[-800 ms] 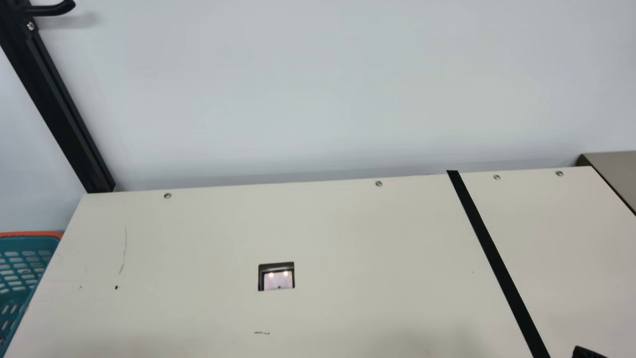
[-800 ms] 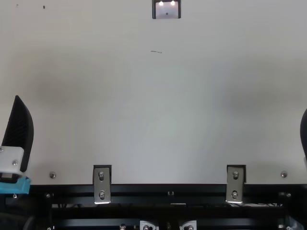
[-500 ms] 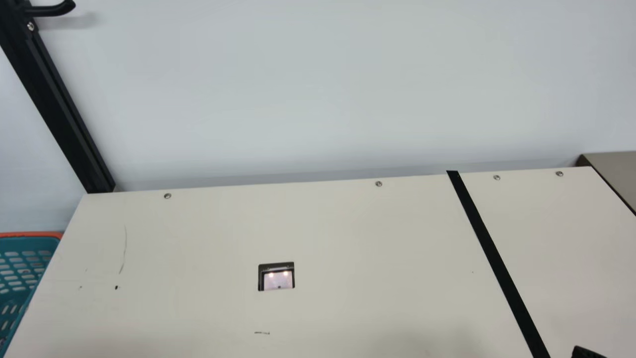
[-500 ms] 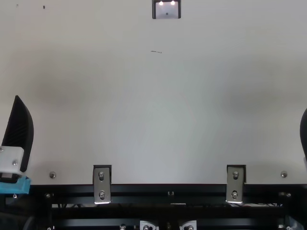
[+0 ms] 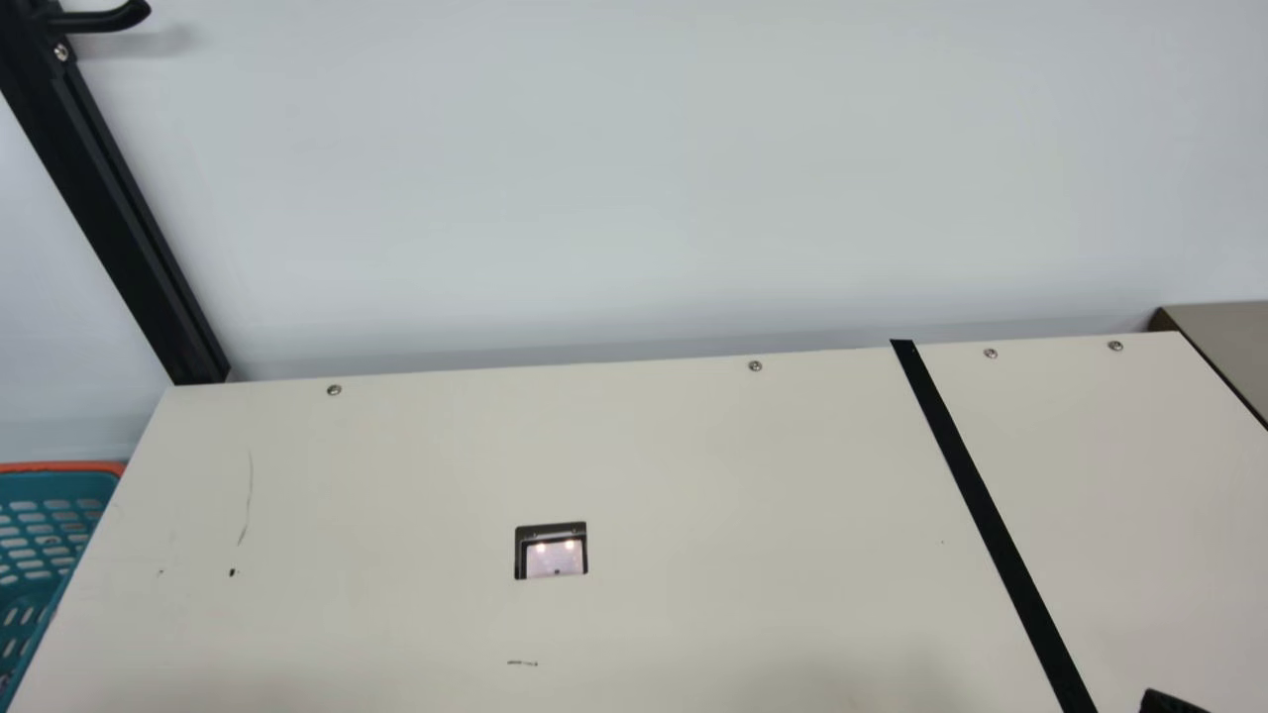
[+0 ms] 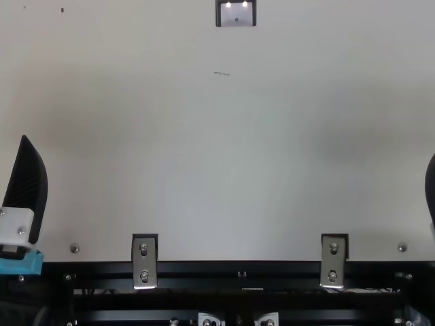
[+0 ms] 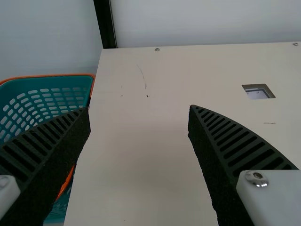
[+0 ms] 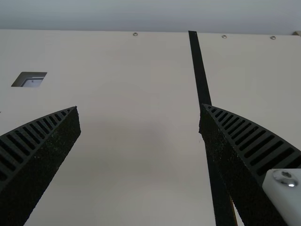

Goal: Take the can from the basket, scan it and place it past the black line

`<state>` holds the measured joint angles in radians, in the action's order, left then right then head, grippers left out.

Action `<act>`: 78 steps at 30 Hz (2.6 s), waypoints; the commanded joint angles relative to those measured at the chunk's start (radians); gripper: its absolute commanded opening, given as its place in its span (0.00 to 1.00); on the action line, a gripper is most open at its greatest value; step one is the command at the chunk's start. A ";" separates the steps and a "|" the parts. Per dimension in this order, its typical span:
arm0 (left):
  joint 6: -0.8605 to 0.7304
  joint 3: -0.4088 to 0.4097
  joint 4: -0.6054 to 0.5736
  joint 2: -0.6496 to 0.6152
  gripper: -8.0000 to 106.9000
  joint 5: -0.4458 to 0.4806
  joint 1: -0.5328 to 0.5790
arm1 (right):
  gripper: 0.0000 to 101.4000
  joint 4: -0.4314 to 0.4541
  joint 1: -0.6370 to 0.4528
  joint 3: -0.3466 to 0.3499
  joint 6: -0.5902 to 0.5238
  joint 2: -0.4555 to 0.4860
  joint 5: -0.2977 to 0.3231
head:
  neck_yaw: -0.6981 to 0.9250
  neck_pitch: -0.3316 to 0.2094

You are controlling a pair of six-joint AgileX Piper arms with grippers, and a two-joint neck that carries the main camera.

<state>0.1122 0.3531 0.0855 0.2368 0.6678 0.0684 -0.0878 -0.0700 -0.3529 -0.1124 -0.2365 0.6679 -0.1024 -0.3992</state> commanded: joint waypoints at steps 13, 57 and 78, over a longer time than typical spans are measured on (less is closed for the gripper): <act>0.000 0.000 0.000 0.000 0.85 0.000 0.000 | 1.00 0.000 0.000 0.000 0.000 0.000 0.000 | 0.004 -0.037; 0.000 0.000 0.000 0.000 0.85 0.000 0.000 | 1.00 0.000 0.000 0.000 0.000 0.000 0.000 | 0.712 -0.037; 0.000 0.000 0.000 0.000 0.85 0.000 0.000 | 1.00 0.000 0.000 0.000 0.000 0.000 0.000 | 0.773 -0.037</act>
<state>0.1122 0.3531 0.0855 0.2368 0.6678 0.0684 -0.0878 -0.0700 -0.3529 -0.1124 -0.2365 0.6679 0.6500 -0.3992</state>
